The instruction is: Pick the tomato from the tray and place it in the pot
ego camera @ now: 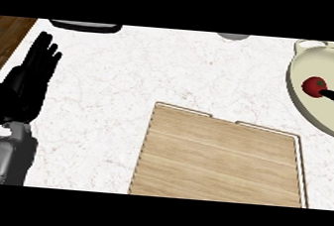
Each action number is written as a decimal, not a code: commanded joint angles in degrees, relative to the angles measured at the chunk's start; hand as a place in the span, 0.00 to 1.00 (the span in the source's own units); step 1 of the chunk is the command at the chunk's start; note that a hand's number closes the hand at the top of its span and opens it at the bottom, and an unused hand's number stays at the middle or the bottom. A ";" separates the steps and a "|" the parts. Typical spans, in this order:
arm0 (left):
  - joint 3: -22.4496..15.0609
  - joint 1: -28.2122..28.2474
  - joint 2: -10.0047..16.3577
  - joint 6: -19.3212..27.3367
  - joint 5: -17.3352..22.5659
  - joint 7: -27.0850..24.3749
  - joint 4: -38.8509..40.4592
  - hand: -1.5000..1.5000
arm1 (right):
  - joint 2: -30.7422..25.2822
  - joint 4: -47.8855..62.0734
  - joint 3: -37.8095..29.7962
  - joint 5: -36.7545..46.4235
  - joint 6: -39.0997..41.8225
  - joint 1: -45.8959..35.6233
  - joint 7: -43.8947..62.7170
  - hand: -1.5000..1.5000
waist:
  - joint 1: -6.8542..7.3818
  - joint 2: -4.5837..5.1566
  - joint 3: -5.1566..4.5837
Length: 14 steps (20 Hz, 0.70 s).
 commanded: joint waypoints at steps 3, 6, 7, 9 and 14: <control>0.57 1.27 -0.37 -0.65 0.83 -1.27 0.62 0.50 | -6.08 3.35 -6.79 -7.23 9.45 1.98 -4.55 0.00 | -0.89 -0.19 -0.07; -0.25 1.46 0.11 0.05 0.15 2.48 -3.14 0.50 | -9.04 4.70 -7.40 -7.93 11.87 1.08 -2.28 0.00 | -0.15 -0.27 -0.06; -1.71 -0.05 -1.43 1.76 -2.09 0.86 -0.74 0.50 | -9.18 5.49 -7.92 -8.14 11.67 1.74 -2.41 0.00 | 0.07 0.36 0.07; -1.82 4.25 -1.17 -0.22 -0.84 0.07 -3.13 0.50 | -11.32 5.80 -8.84 -9.19 14.64 4.00 -4.02 0.00 | 0.29 0.02 0.04; -0.84 2.69 -0.81 -0.37 -0.59 -1.01 -1.54 0.50 | -15.92 6.66 -9.32 -10.03 21.33 5.72 -3.74 0.00 | -0.08 0.03 0.05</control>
